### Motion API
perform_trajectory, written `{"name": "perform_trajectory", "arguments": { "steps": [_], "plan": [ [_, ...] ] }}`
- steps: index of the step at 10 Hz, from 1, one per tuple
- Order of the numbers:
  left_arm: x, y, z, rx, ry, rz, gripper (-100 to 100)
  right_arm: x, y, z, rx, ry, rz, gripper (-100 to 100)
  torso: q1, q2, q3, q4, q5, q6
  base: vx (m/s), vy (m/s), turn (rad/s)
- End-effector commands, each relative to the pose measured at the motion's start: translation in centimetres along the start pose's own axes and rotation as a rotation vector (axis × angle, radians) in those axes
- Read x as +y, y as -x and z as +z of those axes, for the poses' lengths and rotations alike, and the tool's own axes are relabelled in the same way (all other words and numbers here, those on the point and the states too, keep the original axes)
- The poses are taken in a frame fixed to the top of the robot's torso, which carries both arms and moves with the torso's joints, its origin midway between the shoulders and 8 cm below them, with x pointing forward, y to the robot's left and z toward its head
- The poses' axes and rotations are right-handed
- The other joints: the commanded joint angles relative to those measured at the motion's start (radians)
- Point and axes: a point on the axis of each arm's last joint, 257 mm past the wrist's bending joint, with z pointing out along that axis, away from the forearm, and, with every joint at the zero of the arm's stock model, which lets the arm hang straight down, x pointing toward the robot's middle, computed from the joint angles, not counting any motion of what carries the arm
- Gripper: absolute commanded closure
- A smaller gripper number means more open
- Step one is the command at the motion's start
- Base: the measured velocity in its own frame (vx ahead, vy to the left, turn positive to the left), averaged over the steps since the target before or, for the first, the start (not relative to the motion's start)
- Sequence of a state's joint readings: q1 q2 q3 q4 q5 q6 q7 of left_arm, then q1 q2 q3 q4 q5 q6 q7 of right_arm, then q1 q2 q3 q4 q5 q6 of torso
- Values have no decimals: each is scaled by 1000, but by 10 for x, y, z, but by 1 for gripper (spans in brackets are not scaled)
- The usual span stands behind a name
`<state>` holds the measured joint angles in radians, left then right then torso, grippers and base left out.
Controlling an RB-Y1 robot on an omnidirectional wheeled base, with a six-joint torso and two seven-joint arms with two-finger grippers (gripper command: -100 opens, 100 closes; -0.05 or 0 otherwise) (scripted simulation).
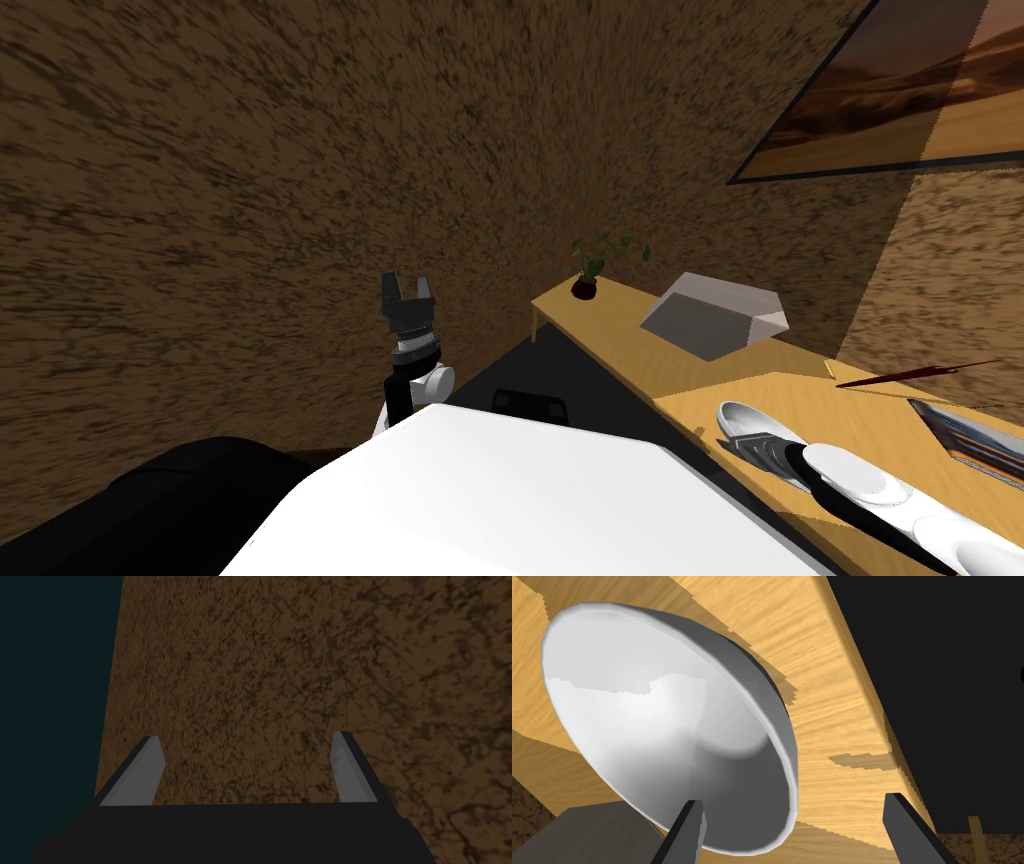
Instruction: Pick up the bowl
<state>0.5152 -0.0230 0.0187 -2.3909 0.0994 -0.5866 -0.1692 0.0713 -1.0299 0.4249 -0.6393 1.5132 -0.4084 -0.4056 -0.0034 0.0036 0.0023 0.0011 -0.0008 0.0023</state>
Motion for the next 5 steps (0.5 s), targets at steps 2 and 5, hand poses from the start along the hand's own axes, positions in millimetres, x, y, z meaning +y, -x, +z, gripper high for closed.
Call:
{"name": "perform_trajectory", "arguments": {
  "steps": [2,5],
  "plan": [
    [0,0,0,0,0,0,0,2,4,0,-17,8,42,-100,1,-1,-1,0,0,0,-3,-1,-18],
    [0,0,0,0,0,0,0,8,-18,1,2,14,54,-100,0,0,0,0,0,0,-38,-15,172]
  ]
}}
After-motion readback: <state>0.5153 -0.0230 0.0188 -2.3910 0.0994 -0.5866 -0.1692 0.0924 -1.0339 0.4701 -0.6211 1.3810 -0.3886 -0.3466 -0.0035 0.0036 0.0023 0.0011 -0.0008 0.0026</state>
